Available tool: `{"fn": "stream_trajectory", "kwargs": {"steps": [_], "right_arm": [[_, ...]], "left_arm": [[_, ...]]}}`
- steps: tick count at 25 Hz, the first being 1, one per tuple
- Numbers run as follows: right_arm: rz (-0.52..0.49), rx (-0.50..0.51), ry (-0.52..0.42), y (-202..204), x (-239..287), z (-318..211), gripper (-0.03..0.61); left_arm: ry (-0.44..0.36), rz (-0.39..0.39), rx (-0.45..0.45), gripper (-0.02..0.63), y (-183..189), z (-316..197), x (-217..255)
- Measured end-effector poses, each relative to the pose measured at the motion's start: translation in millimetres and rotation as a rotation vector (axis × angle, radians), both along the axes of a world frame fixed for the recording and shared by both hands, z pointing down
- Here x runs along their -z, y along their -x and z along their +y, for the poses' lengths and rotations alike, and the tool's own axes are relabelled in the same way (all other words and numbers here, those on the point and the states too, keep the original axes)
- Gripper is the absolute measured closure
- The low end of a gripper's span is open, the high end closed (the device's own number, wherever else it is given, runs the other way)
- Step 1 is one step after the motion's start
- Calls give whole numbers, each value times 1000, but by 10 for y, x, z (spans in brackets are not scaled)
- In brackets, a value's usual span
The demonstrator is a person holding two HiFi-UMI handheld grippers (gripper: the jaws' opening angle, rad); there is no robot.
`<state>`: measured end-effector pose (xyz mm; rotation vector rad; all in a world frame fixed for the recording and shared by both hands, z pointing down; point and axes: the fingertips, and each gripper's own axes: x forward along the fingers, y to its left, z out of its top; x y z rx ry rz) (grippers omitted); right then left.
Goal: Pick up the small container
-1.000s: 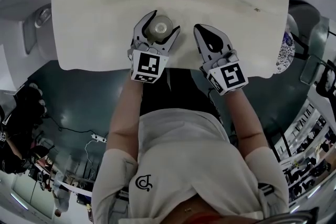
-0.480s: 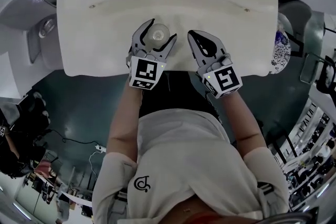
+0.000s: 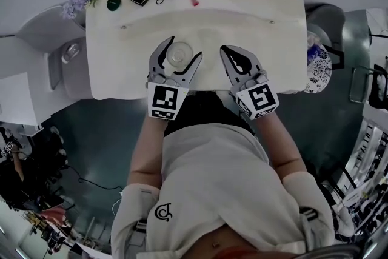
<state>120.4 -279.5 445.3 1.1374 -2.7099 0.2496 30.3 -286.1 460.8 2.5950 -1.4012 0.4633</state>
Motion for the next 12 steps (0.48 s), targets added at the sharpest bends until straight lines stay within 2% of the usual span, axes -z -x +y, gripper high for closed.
{"fn": "stream_trajectory", "kwargs": {"steps": [6,12], "right_arm": [[-29,-5,-63,-6,391,46,572],[-42,-18,-137,11,775,29,571]], "left_arm": [[-52,16,-6,264,78,73,534],[-81,66,-34,264,175,116,974]]}}
